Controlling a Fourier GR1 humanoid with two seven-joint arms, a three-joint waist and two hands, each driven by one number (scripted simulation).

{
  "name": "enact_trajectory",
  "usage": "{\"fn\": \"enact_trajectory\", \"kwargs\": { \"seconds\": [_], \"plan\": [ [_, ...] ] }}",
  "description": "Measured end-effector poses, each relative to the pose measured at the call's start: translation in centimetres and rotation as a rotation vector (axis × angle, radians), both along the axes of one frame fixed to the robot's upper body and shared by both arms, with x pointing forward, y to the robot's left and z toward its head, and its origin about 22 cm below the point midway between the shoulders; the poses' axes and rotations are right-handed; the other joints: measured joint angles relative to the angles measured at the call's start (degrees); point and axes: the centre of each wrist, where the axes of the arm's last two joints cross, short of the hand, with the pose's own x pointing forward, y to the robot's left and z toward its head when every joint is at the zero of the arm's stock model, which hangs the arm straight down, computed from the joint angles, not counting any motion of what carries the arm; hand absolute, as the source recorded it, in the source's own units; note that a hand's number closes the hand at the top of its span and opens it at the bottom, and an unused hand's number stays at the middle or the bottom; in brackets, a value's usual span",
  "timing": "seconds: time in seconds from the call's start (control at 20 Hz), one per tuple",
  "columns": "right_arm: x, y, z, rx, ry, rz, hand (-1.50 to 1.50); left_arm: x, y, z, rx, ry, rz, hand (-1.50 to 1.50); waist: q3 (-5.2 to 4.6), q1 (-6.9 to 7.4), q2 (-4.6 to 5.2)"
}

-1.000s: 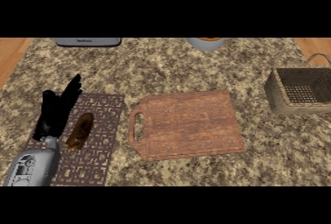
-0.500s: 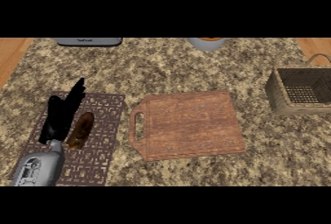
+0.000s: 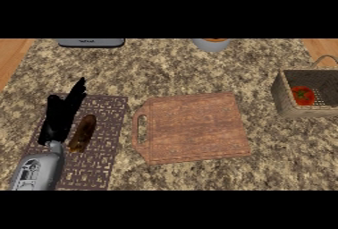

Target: Pick the tomato from the cutting board and place it in the basket

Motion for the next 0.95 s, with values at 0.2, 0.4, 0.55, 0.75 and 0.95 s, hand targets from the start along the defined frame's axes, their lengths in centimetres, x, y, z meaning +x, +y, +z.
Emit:
{"fn": "enact_trajectory", "kwargs": {
  "seconds": [0.2,0.4,0.55,0.75,0.95],
  "plan": [
    [-0.6,-0.8,-0.1,0.04,-0.142,-0.045,-1.5,0.4,0.2,0.0,0.002,-0.004,0.004,0.0,0.0,-0.25,-0.03],
    [-2.2,-2.8,1.4,0.07,-0.259,-0.138,-1.5,-0.2,0.2,-0.3,0.003,0.004,0.001,0.0,-0.02,-0.38,-0.15],
    [-3.9,-4.8,2.6,0.11,-0.299,-0.221,-1.5,-0.3,0.0,-0.7,0.009,0.008,0.007,0.0,-0.05,-0.68,-0.22],
    [-6.7,-8.7,2.6,0.183,-0.347,-0.31,-1.5,-0.1,0.4,-0.3,0.004,0.006,0.016,0.0,-0.02,-0.9,-0.21],
    [-10.9,-12.9,2.5,0.215,-0.342,-0.345,-1.5,-0.3,0.7,-0.6,0.001,0.003,0.021,0.0,-0.01,-1.19,-0.25]
  ]
}}
